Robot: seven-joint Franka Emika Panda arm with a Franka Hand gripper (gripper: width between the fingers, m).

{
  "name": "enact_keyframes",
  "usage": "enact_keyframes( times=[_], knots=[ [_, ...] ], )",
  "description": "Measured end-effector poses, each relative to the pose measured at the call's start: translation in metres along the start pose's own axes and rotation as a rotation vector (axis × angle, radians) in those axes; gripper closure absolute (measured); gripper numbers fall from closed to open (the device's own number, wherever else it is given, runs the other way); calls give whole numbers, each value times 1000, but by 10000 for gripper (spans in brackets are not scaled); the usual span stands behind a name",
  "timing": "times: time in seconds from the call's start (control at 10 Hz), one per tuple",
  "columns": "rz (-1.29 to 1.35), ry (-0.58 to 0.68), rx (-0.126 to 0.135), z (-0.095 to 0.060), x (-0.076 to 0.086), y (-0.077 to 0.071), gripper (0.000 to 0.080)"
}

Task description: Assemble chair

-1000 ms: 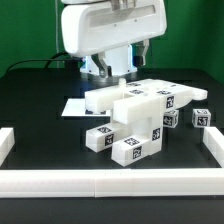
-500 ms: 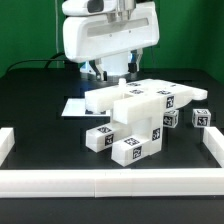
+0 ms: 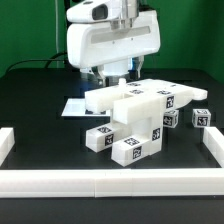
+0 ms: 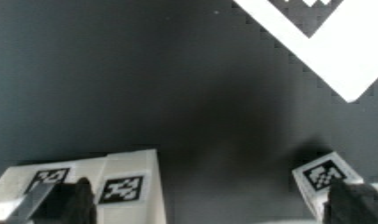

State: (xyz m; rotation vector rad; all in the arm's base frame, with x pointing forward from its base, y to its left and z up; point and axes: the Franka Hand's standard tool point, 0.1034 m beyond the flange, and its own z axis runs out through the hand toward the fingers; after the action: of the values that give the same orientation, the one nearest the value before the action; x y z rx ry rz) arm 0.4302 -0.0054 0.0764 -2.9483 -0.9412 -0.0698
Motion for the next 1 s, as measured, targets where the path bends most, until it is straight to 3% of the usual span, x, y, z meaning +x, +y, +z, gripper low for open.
enact_keyframes(
  times=[0.2, 1.0],
  knots=[
    [0, -11, -6, 12, 5, 1, 151],
    [60, 22, -27, 9, 54, 30, 151]
  ],
)
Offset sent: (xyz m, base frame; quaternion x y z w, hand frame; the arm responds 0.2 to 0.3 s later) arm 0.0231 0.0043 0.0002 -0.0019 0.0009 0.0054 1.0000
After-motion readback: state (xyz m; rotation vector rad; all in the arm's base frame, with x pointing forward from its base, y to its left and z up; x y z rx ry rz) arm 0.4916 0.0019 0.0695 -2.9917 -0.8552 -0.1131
